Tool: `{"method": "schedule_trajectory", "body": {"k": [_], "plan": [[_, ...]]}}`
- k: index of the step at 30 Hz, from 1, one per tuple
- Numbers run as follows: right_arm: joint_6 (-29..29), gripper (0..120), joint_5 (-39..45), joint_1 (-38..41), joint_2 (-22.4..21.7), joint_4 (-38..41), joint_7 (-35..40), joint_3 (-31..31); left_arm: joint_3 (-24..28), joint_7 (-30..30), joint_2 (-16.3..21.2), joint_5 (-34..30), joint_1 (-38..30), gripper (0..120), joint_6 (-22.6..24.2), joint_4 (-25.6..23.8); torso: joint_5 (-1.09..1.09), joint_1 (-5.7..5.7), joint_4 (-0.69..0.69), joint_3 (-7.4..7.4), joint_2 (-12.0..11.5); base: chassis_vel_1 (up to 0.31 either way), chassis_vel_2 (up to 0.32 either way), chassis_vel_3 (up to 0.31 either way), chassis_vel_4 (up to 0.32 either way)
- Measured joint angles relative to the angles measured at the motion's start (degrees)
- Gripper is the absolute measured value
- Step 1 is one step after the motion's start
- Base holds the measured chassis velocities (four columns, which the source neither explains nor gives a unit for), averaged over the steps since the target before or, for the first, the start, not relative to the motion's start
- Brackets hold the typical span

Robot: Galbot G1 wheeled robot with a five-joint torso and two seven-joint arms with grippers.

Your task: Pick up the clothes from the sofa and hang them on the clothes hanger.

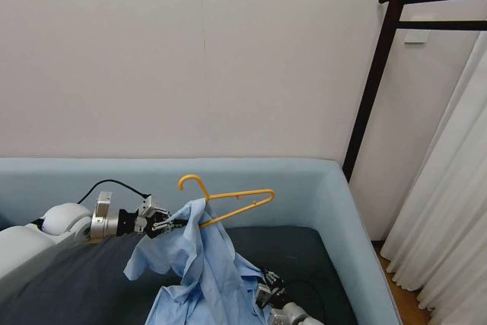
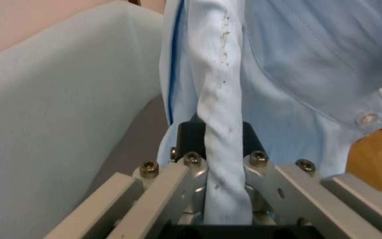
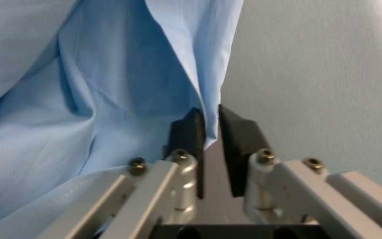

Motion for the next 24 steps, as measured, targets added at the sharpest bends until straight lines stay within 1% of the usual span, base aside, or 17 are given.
{"method": "schedule_trajectory", "body": {"k": [1, 2, 9, 11, 14, 15, 16, 17, 19, 20, 24], "plan": [[0.0, 7, 0.0, -0.03, 0.02, 0.0, -0.03, 0.05, 0.01, 0.04, 0.02, 0.01, 0.0, 1, 0.0, 0.0, 0.0, 0.0, 0.0, 0.0, 0.0, 0.0, 0.0, 0.0, 0.0], [-0.02, 0, -0.01, -0.09, 0.1, 0.0, -0.08, 0.18, 0.08, 0.16, 0.09, 0.0, -0.02, 1, 0.0, 0.05, 0.0, 0.0, 0.0, 0.0, 0.0, 0.0, 0.0, 0.0, 0.0], [0.01, 0, -0.32, -0.28, 0.65, -0.24, -0.24, 0.53, 0.88, 0.77, -0.12, 0.02, -0.64, 1, -0.09, 1.13, 0.0, 0.0, 0.02, 0.0, 0.0, 0.0, 0.0, 0.0, 0.0], [0.5, 0, -0.48, -0.13, 0.54, -0.71, -0.47, 0.39, 0.87, 0.78, -0.46, -0.11, -0.82, 1, -0.1, 1.19, 0.0, 0.0, 0.0, 0.0, 0.0, 0.0, 0.0, 0.0, 0.0], [1.19, 0, 1.59, 0.29, 0.28, -0.65, -0.68, 0.49, 0.8, 0.78, -0.52, -0.12, -0.8, 1, -0.2, 0.79, 0.01, 0.0, 0.0, 0.0, 0.0, 0.0, 0.0, 0.0, 0.0], [0.91, 0, 5.34, 0.41, -0.32, 0.88, -0.84, 0.52, 0.63, 0.78, -0.51, -0.05, -0.69, 1, -0.39, 0.75, 0.02, 0.0, 0.0, 0.0, 0.0, 0.0, 0.0, 0.0, 0.0], [-0.42, 0, 11.71, 0.7, -1.82, 4.14, -1.21, 0.54, 0.22, 0.83, -0.37, 0.28, -0.56, 1, -0.6, 0.74, 0.01, 0.0, 0.01, 0.0, 0.0, 0.0, 0.0, 0.0, 0.0], [-1.78, 0, 16.13, 0.98, -3.14, 6.68, -1.43, 0.57, -0.12, 0.98, -0.23, 0.45, -0.52, 1, -0.7, 0.75, 0.01, 0.0, 0.01, 0.0, 0.0, 0.0, 0.0, 0.0, 0.0], [-6.03, 0, 28.15, 2.58, -7.74, 14.05, -2.49, 1.39, -1.05, 1.93, 0.39, 0.25, -0.61, 1, -0.94, 0.82, 0.01, 0.0, 0.0, 0.0, 0.0, 0.0, 0.0, 0.0, 0.0], [-6.03, 0, 28.15, 2.58, -7.74, 14.05, -2.49, 1.39, -1.05, 1.93, 0.39, 0.25, -0.61, 1, -0.94, 0.82, 0.01, 0.0, 0.0, 0.0, 0.0, 0.0, 0.0, 0.0, 0.0], [-10.28, 0, 41.8, 6.24, -13.7, 22.15, -3.45, 2.87, -1.93, 3.97, 0.94, -0.26, -0.85, 1, -1.68, 1.04, 0.01, 0.0, 0.0, 0.0, 0.0, 0.0, 0.0, 0.0, 0.0]]}}
